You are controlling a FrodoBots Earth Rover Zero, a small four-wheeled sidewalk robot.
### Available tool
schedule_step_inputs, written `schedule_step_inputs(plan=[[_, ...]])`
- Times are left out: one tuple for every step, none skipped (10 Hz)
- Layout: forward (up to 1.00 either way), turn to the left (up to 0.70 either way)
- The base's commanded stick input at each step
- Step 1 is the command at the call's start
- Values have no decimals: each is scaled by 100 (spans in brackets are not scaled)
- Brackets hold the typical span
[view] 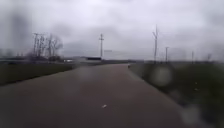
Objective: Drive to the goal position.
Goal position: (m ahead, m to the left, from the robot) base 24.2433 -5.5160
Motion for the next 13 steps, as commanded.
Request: schedule_step_inputs(plan=[[70,0],[70,0],[70,0],[70,0],[70,0],[70,0],[70,-8],[70,-31],[70,-35],[70,-35],[70,-12],[70,0],[70,0]])
